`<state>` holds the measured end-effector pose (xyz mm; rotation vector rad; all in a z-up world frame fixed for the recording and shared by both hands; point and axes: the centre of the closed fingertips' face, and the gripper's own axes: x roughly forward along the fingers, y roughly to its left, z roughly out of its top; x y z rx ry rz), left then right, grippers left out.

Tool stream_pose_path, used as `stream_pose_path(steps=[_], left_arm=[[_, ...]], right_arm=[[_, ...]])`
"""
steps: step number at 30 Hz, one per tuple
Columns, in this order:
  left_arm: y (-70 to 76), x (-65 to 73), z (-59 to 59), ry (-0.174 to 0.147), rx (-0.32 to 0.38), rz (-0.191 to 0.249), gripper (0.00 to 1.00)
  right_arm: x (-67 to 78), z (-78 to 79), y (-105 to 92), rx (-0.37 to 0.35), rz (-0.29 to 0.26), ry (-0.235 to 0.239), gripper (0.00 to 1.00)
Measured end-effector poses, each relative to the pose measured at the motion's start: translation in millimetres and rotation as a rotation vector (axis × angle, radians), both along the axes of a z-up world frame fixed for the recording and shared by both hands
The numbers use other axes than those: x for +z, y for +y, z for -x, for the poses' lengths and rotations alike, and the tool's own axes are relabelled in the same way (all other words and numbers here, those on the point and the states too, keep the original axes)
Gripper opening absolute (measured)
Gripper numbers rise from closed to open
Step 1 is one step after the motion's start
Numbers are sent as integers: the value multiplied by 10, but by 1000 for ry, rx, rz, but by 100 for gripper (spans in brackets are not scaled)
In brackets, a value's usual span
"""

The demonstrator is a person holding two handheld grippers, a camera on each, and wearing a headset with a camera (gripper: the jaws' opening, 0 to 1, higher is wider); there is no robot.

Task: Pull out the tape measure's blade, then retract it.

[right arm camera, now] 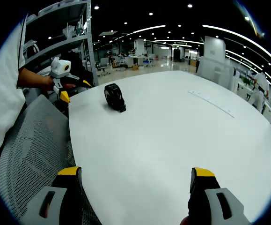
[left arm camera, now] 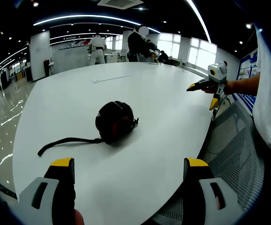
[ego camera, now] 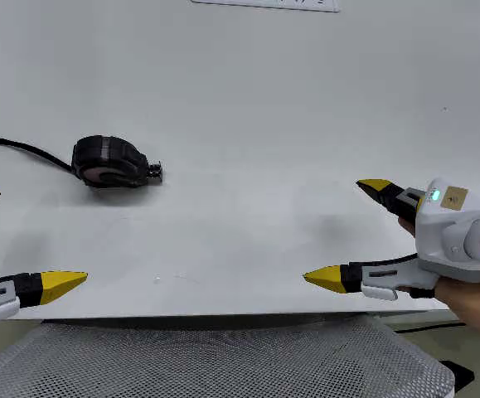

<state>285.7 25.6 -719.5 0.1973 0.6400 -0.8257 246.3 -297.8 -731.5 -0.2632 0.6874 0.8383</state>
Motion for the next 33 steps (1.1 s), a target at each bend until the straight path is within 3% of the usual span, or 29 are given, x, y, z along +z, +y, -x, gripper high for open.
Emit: stream_pose_path(steps=[17,21,33], left_arm=[[6,-18,-3,9,0,4,94],[-7,-17,-6,9,-4,5,93],[-40,-29,-13,9,-23,-3,93]], right_arm=[[-44,15,-11,12,21,3,96],[-124,60,0,42,57,13,96],[-111,37,19,35,41,12,96]])
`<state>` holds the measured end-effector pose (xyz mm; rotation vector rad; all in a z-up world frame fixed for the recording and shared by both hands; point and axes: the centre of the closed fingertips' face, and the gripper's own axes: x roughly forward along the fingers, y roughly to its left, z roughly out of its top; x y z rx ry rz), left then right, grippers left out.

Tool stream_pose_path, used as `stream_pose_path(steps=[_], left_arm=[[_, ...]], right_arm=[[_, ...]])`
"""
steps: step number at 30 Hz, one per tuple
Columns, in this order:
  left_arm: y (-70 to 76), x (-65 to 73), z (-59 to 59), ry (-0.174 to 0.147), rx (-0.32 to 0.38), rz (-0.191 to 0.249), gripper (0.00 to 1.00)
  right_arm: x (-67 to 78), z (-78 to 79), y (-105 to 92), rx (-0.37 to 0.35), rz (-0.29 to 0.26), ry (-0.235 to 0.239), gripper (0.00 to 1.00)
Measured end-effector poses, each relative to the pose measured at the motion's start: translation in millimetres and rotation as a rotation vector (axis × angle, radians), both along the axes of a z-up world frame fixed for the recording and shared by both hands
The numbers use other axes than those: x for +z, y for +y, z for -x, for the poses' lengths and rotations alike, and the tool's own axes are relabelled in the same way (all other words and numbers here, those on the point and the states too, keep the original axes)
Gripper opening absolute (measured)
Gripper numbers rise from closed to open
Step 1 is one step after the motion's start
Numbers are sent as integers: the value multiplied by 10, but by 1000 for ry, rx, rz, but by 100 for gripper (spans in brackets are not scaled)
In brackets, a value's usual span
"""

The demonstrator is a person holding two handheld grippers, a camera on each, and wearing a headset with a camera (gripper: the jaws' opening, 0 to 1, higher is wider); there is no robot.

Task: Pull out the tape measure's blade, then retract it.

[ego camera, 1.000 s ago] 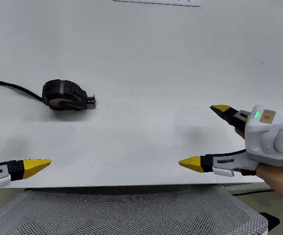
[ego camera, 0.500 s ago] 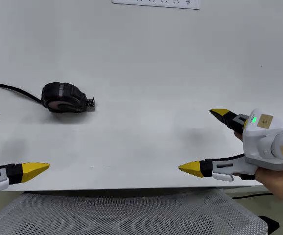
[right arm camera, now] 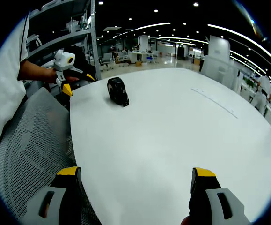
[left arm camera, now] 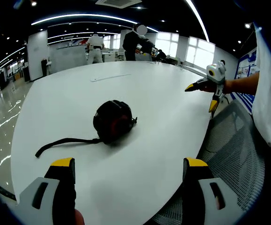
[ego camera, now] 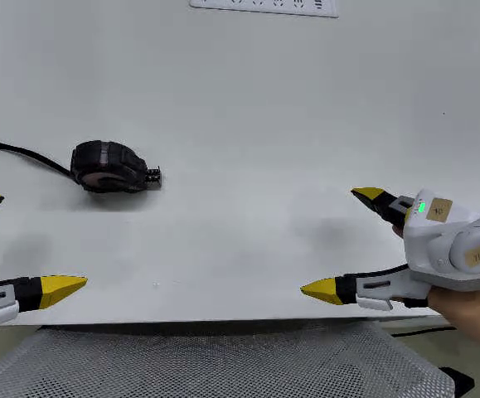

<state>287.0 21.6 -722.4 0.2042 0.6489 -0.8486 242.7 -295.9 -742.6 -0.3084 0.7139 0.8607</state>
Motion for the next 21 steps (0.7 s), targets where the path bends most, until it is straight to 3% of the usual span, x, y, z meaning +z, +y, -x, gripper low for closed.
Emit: stream_pose_path(steps=[12,21], left_arm=[[-68,-26,-31,7,-47,-10,91],[-97,-43,-121,15,-82,-14,89]], right_arm=[[-1,-83,48,17,-1,-3,96],[-16,-178,154,54,-15,6,97]])
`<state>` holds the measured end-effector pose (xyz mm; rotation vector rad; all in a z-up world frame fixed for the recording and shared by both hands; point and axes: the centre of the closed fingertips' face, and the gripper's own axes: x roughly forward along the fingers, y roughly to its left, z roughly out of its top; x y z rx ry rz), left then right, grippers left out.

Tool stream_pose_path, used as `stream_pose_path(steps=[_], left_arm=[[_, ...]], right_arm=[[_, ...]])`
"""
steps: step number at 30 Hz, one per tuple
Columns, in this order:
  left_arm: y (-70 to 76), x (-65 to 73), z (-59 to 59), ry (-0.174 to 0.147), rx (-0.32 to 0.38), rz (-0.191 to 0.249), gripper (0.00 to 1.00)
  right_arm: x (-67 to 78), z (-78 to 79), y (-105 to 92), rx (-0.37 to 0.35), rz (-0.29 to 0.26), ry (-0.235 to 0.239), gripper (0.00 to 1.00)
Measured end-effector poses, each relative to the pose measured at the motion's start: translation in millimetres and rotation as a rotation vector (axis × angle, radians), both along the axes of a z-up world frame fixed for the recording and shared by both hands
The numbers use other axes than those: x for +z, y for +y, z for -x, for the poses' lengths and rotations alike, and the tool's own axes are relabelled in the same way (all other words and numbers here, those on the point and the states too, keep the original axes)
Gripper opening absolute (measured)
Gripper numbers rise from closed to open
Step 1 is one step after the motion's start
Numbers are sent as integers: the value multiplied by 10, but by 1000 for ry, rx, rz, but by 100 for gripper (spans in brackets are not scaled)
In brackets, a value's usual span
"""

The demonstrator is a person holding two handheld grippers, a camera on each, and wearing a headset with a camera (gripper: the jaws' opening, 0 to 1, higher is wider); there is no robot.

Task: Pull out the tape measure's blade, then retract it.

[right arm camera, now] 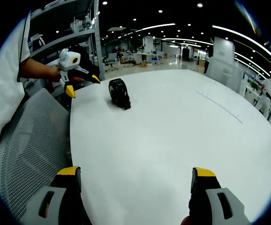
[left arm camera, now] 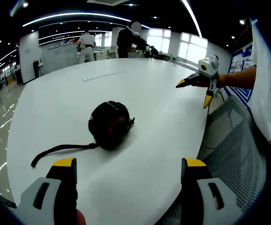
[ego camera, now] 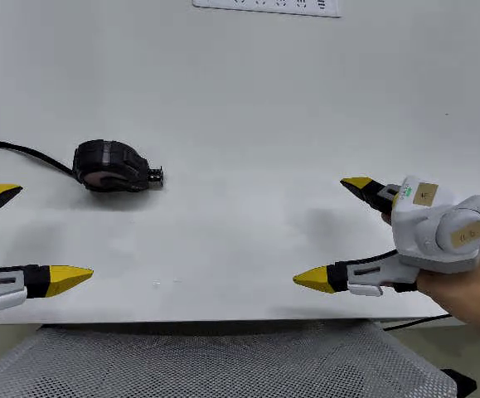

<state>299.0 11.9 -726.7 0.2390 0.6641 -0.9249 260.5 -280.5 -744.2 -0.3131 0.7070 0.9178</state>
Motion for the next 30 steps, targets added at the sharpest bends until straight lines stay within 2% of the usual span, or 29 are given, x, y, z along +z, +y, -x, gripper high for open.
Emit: stream_pose_path(steps=[8,12,21,24,26,30], left_arm=[[-55,-29,-88,-1,-38,-12,88],[-99,-76,-122,10,-74,-22,88],[-176,-111,-253,13,-117,-36,87],[-213,-115,-299,19,-126,-27,84],[-229,-141,-339,14,-139,-39,83],[-263,-142,-402,13,-148,-32,83]], right_arm=[[-19,-77,97,29,-9,2,97],[-34,-131,143,41,-24,8,96],[-79,-238,255,67,-35,10,96],[-62,-290,314,59,-69,1,94],[-102,-313,342,61,-70,0,94],[-137,-353,408,64,-83,0,94]])
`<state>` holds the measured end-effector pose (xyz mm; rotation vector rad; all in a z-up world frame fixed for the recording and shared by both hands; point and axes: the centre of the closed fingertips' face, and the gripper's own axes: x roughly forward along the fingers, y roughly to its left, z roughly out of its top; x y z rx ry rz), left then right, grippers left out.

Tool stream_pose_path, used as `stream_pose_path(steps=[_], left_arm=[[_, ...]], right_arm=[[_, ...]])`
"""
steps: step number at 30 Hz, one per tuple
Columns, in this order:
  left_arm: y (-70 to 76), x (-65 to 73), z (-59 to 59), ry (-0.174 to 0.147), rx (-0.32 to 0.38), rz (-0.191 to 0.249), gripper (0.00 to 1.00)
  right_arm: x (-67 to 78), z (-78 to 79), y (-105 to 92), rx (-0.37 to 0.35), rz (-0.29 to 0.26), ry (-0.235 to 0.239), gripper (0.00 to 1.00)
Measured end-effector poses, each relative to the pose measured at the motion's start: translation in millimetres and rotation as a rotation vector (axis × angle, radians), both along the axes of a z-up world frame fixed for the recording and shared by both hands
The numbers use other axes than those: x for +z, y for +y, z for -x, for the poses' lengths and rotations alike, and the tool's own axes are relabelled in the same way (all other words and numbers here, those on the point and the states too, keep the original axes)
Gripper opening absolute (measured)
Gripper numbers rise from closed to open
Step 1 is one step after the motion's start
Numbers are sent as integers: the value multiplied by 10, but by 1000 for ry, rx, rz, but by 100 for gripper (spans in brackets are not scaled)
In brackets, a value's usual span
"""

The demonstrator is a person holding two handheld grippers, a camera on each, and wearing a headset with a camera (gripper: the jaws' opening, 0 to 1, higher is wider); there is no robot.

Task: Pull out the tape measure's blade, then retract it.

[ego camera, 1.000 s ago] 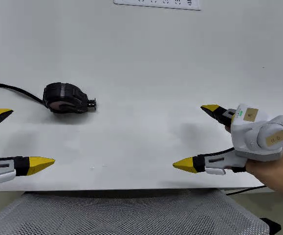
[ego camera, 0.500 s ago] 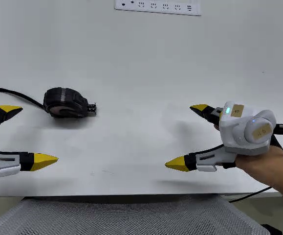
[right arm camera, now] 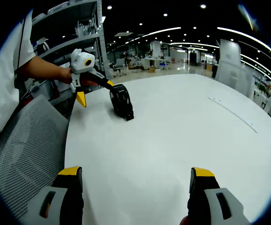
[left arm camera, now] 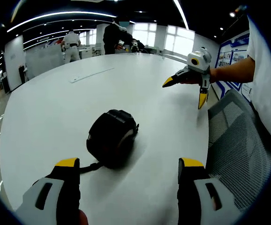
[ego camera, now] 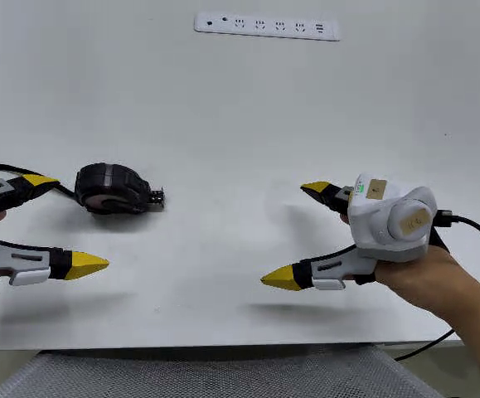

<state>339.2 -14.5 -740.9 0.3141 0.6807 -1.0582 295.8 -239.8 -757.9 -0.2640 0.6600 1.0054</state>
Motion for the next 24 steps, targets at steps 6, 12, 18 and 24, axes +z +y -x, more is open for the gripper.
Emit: stream_pose_path(steps=[6,12,18,24], left_arm=[[-32,-38,-36,-1,-26,-17,81],[-14,-60,-120,-7,-35,-30,79],[-9,-90,-180,5,-62,-50,68],[4,-91,-284,-4,-93,-72,60]], right_arm=[[-46,-70,95,9,-18,-1,93],[-71,-136,175,22,-30,5,93],[-93,-193,242,33,-34,9,93],[-93,-268,318,42,-39,5,92]])
